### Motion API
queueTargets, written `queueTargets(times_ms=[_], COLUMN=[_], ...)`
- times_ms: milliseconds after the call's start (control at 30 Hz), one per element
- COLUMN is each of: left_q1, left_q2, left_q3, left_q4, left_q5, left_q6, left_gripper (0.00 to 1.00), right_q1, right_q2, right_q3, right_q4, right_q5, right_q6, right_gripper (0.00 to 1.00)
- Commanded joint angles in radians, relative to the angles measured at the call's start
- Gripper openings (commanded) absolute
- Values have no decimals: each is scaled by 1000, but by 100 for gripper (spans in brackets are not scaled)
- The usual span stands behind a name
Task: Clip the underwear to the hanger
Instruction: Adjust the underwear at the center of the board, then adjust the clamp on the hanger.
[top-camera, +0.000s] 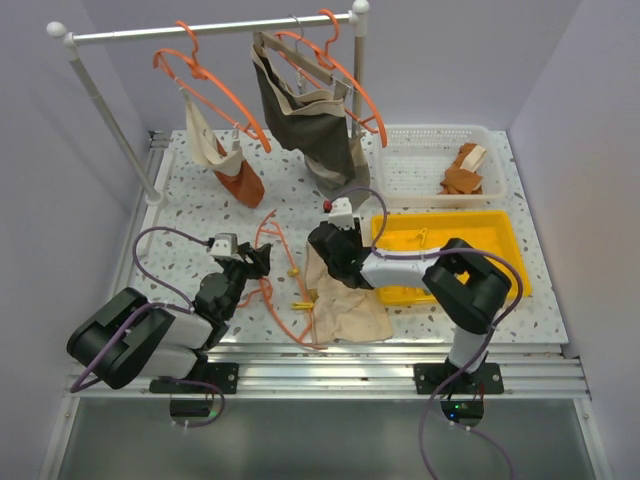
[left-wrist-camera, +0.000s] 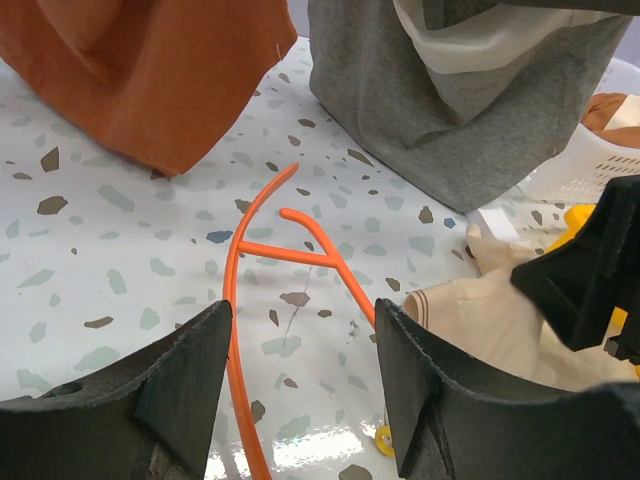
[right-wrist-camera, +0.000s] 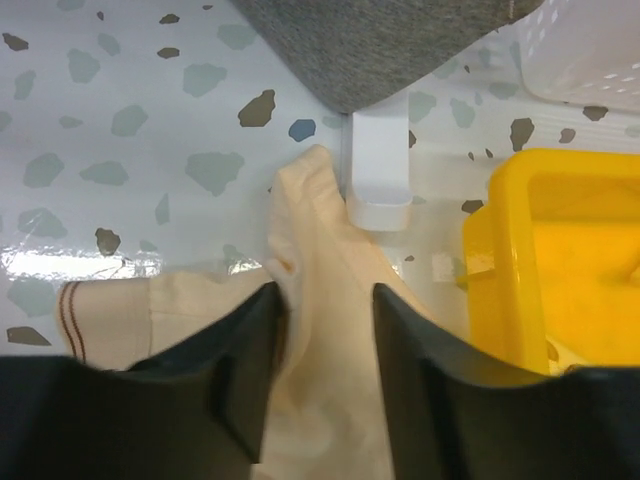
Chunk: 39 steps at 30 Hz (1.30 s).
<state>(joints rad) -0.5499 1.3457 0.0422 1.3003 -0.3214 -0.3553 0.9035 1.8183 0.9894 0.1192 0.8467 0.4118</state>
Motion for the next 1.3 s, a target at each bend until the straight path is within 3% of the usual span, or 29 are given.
queueTargets(times_ms=[0,67,200,367,567,767,1267], left_q1=[4,5,4,4,4,5,5], left_q2=[-10,-8,-19,-52,-57,-62,-60], left_q3=[-18,-16,-21,-27,-28,-33,-36], left_q4=[73,74,73,37,33,36,36], left_q5=[-8,-4,-2,-8,-5,-7,-11], left_q6=[19,21,18,10,1,3,3], left_gripper=[63,63,63,63,63,63,63], right_q1=[5,11,67,132,146,147,164], right_q2=[-57,-114,-198,-241,-215,-126,-22], right_q3=[-38,-60,-121,-167,-167,-120,-11], right_q4=[61,123,189,218,252,246,134], right_q5=[-15,-67,-268,-438,-609,-636,-549], right_q6=[-26,-56,-126,-107,-58,-39,-51], right_gripper=[54,64,64,54,52,40,37])
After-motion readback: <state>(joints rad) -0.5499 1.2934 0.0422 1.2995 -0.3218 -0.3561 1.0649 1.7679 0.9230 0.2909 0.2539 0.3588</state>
